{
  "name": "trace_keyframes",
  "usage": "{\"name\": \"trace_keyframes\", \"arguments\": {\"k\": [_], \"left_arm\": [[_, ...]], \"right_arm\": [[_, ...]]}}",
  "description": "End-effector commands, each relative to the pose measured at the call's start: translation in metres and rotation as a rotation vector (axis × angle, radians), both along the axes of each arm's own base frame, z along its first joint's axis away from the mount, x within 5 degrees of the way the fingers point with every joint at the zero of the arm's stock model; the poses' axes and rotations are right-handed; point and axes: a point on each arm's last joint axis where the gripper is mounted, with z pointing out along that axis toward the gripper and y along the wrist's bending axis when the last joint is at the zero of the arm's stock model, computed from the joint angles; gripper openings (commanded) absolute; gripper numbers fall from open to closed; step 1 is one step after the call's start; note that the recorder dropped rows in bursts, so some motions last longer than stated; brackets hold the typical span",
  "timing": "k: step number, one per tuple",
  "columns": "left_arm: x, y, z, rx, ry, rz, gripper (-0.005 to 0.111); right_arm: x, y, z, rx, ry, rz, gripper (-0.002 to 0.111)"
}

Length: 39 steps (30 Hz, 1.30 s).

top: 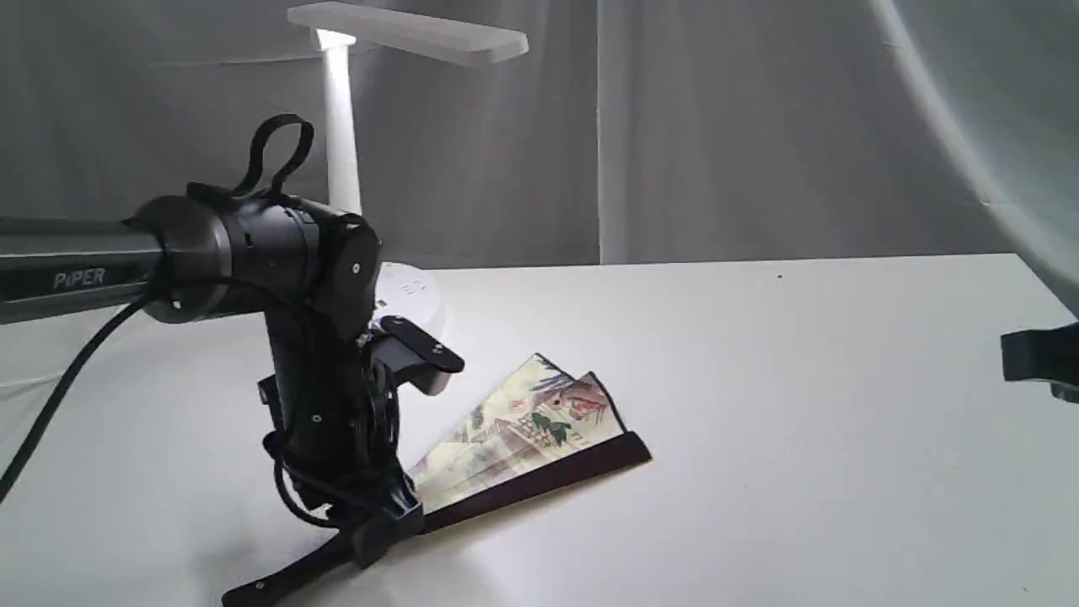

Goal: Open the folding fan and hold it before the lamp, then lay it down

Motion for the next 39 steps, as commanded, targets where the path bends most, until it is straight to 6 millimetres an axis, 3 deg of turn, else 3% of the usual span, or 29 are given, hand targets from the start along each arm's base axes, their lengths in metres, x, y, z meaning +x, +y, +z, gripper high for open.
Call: {"name": "trace_keyframes", "arguments": {"k": [1, 8, 18, 31, 39], "left_arm": [[-0.002, 0.009, 0.002, 0.102, 0.005, 0.016, 0.072], [-0.005, 0.011, 0.003, 0.13, 0.034, 0.064, 0.073], [-0.024, 0.013, -0.015, 0.137, 0.107, 0.312, 0.073], [-0.022, -0.004, -0.027, -0.037, 0.044, 0.822, 0.073], [-0.023, -0.009, -0.027, -0.039, 0.07, 1.146, 0.073]], "right_arm": [[-0.001, 0.001, -0.002, 0.003, 0.009, 0.003, 0.0], [-0.001, 0.001, -0.002, 0.003, 0.009, 0.003, 0.0], [-0.001, 0.002, -0.002, 0.03, 0.008, -0.005, 0.0], [0.0, 0.002, -0.001, 0.042, 0.004, -0.01, 0.0], [0.0, 0.003, -0.001, 0.054, 0.004, -0.013, 0.0]]}}
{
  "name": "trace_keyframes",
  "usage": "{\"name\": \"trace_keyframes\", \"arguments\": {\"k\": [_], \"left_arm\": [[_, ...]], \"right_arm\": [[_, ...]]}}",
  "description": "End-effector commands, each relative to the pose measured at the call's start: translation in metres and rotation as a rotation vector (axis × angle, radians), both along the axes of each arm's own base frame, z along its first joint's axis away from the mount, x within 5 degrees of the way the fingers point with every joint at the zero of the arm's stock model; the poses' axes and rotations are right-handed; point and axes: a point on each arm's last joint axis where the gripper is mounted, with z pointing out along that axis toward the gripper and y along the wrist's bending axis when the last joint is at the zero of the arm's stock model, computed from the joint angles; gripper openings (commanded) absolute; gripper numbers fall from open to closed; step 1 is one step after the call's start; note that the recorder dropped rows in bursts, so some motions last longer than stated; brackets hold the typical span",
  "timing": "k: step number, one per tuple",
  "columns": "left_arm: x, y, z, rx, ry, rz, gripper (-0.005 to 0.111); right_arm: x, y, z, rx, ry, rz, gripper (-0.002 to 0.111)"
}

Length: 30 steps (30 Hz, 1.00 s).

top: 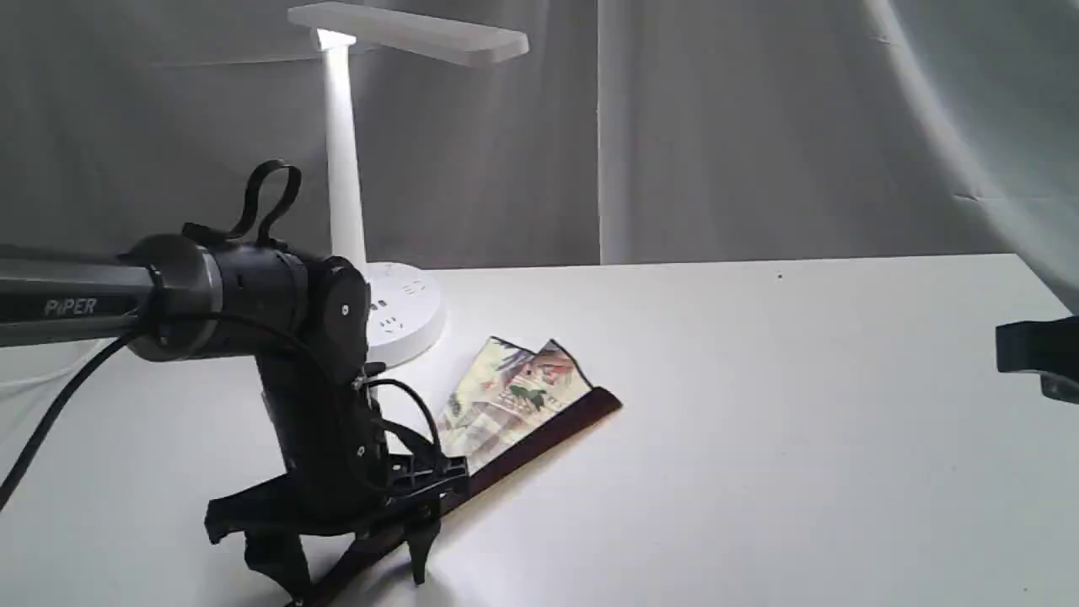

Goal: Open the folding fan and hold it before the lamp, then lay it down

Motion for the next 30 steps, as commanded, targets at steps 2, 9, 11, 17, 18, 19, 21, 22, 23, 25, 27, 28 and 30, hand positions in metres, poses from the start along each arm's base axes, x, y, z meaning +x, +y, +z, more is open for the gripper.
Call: {"name": "trace_keyframes", "arguments": {"k": [2, 9, 11, 17, 18, 19, 21, 22, 23, 25, 27, 28, 30], "left_arm": [[-0.003, -0.009, -0.004, -0.064, 0.025, 0.187, 0.073], [-0.001, -0.016, 0.0, -0.155, 0.018, 0.096, 0.073], [0.001, -0.019, 0.005, -0.18, 0.013, 0.027, 0.073], [0.006, -0.02, 0.021, -0.164, 0.027, -0.087, 0.072], [0.008, -0.019, 0.025, -0.145, 0.028, -0.106, 0.07], [0.008, -0.017, 0.027, -0.121, 0.038, -0.132, 0.069], [0.009, -0.011, 0.032, -0.058, 0.048, -0.2, 0.066], [0.01, -0.009, 0.034, -0.036, 0.05, -0.222, 0.065], [0.012, -0.008, 0.035, -0.017, 0.038, -0.246, 0.064], [0.013, -0.005, 0.035, 0.011, 0.025, -0.289, 0.063], [0.014, -0.002, 0.038, 0.038, 0.009, -0.338, 0.063], [0.015, 0.0, 0.044, 0.048, -0.01, -0.367, 0.06], [0.014, 0.001, 0.054, 0.047, -0.037, -0.403, 0.052]], "right_arm": [[0.0, 0.001, -0.001, 0.013, -0.001, -0.003, 0.0], [0.0, 0.003, -0.001, 0.053, 0.0, -0.014, 0.0], [0.0, 0.005, -0.001, 0.057, 0.001, -0.004, 0.0], [-0.002, 0.02, -0.002, 0.024, 0.009, 0.102, 0.0], [-0.003, 0.022, -0.002, 0.02, 0.012, 0.118, 0.0], [-0.003, 0.025, -0.002, 0.019, 0.014, 0.133, 0.0], [-0.004, 0.03, -0.002, 0.032, 0.017, 0.146, 0.0], [-0.004, 0.032, -0.002, 0.046, 0.02, 0.149, 0.0], [-0.005, 0.034, -0.002, 0.062, 0.024, 0.153, 0.0], [-0.006, 0.039, -0.002, 0.089, 0.035, 0.163, 0.0], [-0.007, 0.043, -0.003, 0.089, 0.045, 0.183, 0.0], [-0.006, 0.045, -0.005, 0.089, 0.053, 0.192, 0.0], [-0.004, 0.048, -0.01, 0.095, 0.081, 0.198, 0.0]]}}
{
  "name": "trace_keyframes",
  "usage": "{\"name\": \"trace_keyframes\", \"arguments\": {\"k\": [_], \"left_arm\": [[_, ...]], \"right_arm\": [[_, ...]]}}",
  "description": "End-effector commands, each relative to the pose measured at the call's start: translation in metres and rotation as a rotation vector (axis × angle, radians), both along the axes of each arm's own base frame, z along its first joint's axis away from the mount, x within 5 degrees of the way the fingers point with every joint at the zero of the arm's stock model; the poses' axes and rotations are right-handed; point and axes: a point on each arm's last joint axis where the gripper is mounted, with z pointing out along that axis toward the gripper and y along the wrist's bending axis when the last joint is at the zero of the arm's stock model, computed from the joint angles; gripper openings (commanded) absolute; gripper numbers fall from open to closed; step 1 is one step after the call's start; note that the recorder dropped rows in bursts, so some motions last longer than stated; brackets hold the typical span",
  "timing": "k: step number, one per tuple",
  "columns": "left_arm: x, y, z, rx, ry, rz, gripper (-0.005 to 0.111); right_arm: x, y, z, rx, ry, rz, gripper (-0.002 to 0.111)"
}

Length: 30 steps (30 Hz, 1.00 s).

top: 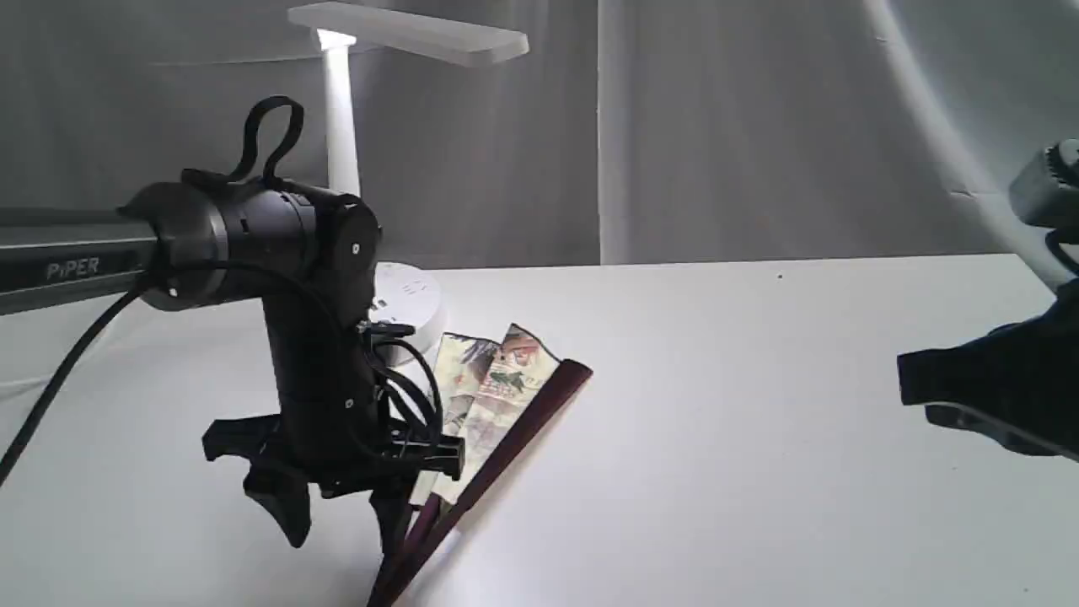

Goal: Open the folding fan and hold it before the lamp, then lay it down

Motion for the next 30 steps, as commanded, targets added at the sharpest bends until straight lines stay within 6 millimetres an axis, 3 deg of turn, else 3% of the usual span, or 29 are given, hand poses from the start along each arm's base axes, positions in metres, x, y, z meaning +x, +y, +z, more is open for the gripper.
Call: {"name": "trace_keyframes", "arguments": {"k": [1, 7, 12, 20, 30], "left_arm": [[0.0, 0.002, 0.026, -0.003, -0.068, -0.088, 0.047], [-0.006, 0.006, 0.06, -0.041, -0.182, -0.152, 0.027], [-0.019, 0.019, 0.078, -0.068, -0.255, -0.203, 0.0], [-0.04, 0.066, 0.087, -0.099, -0.349, -0.122, 0.0], [-0.066, 0.129, 0.066, -0.123, -0.293, 0.017, 0.0]], "right_arm": [[0.003, 0.006, -0.012, 0.017, 0.068, 0.018, 0.0], [0.015, 0.013, -0.035, 0.037, 0.165, 0.077, 0.0], [0.02, 0.021, -0.05, 0.084, 0.25, 0.107, 0.0], [0.026, 0.054, -0.071, 0.133, 0.292, 0.163, 0.0], [0.049, 0.082, -0.09, 0.356, 0.367, 0.141, 0.0]]}}
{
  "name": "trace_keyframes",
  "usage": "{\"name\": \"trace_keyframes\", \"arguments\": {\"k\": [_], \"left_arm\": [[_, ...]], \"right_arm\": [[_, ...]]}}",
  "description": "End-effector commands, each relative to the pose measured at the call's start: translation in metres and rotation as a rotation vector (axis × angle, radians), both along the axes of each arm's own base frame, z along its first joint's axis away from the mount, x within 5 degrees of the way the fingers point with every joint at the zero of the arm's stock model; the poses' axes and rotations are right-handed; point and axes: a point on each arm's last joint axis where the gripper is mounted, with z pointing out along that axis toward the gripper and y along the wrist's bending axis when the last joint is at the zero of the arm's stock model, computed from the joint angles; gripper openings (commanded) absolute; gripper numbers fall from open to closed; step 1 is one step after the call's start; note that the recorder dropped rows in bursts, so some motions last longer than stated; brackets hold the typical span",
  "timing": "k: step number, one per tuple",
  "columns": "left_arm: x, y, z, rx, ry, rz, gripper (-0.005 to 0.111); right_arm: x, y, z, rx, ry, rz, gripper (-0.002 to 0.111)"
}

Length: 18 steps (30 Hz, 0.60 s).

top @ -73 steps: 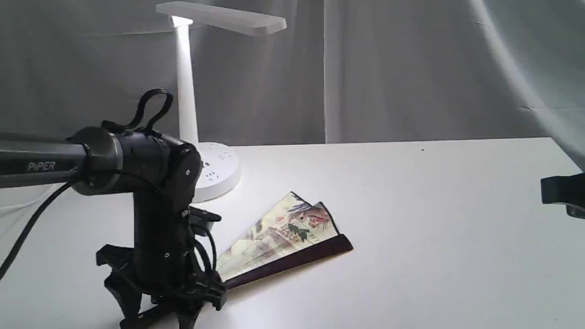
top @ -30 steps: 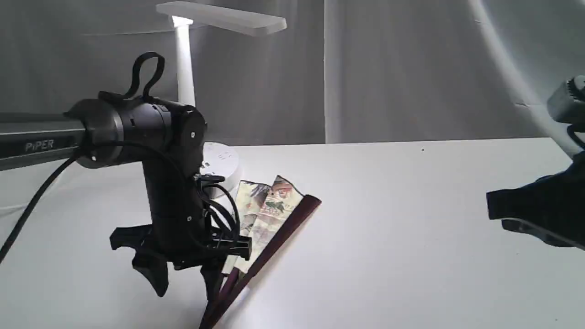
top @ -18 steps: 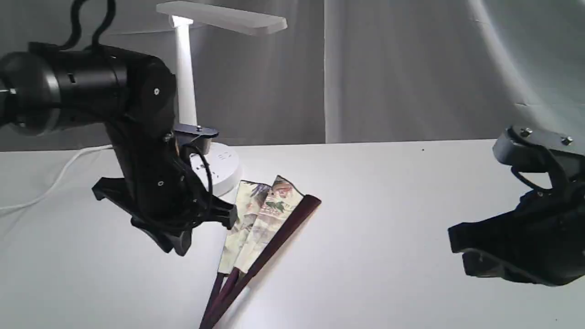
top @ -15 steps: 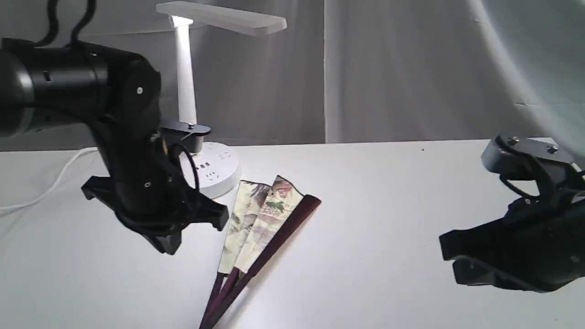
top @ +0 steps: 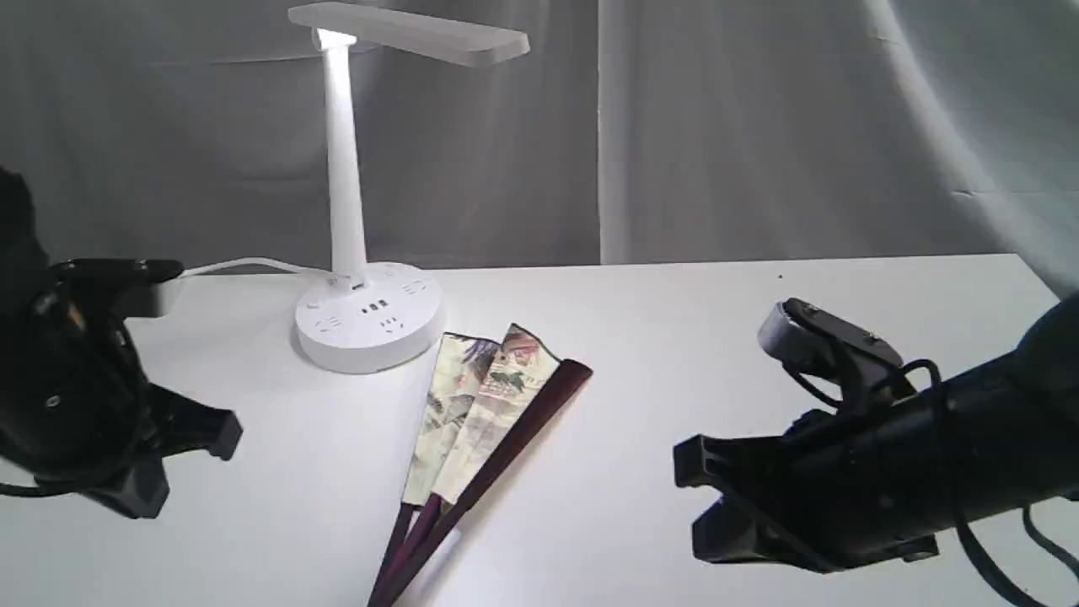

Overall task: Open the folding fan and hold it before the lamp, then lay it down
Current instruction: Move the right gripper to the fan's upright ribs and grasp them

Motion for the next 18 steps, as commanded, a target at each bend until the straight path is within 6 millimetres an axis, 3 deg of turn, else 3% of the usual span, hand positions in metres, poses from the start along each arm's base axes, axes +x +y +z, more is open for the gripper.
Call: {"name": "trace_keyframes", "arguments": {"k": [1, 9, 18], "left_arm": [[-0.007, 0.013, -0.005, -0.015, 0.008, 0.016, 0.0], [-0.014, 0.014, -0.017, 0.0, 0.019, -0.001, 0.0], [-0.011, 0.01, -0.016, -0.049, -0.008, 0.03, 0.0]], "right_arm": [[0.012, 0.011, 0.002, 0.1, 0.002, 0.004, 0.0], [0.046, 0.037, -0.015, 0.314, 0.107, 0.01, 0.001], [0.073, 0.055, -0.042, 0.446, 0.192, -0.003, 0.041]]}}
